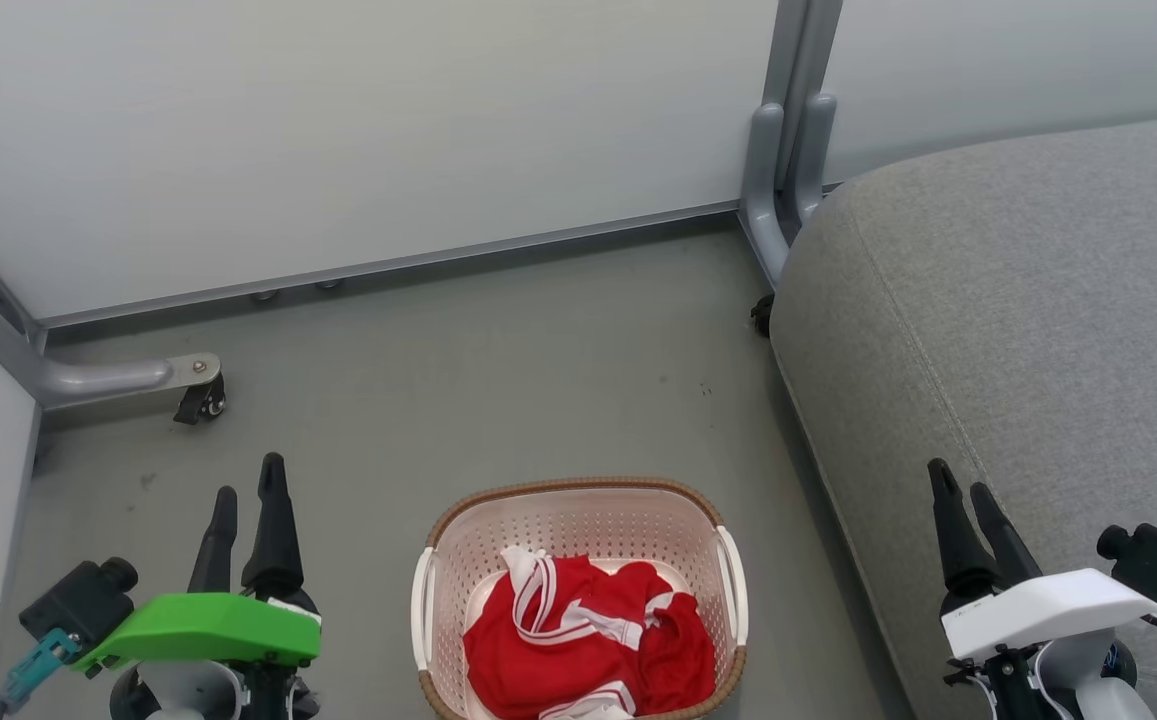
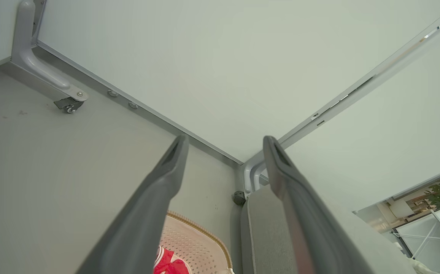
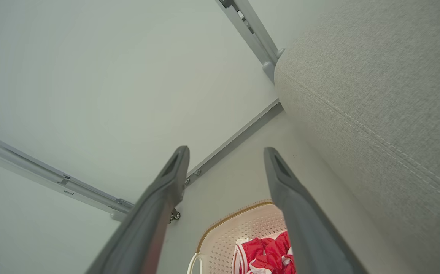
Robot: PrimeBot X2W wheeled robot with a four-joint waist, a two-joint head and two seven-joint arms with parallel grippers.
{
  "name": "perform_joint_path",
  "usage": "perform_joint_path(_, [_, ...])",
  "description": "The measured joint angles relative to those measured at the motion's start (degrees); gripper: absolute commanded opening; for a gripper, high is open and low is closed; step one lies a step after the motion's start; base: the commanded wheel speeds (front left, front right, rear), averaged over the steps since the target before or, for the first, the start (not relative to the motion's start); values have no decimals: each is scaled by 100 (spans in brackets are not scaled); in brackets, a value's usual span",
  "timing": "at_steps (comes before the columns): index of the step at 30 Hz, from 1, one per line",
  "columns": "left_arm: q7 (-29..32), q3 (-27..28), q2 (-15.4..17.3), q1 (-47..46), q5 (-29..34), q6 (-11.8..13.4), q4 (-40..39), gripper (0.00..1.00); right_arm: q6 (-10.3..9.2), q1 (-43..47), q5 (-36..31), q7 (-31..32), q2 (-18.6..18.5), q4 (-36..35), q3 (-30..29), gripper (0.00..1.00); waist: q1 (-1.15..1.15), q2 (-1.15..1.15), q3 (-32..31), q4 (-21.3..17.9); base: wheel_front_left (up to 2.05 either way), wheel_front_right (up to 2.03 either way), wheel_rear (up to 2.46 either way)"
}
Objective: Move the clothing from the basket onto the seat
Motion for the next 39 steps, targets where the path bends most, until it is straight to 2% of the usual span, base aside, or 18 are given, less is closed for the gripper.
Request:
perform_joint_path(12, [-199,-177,3,7,1012,176,-110,100,1,2,-831,-203,-9,-108,74,100,0,0,40,-19,0,0,0])
perform_joint_path(39, [-601,-475,13,71,2564,205,-186,100,1,69,-2410,-606,-27,-300,237,100,0,0,51,-48,0,0,0])
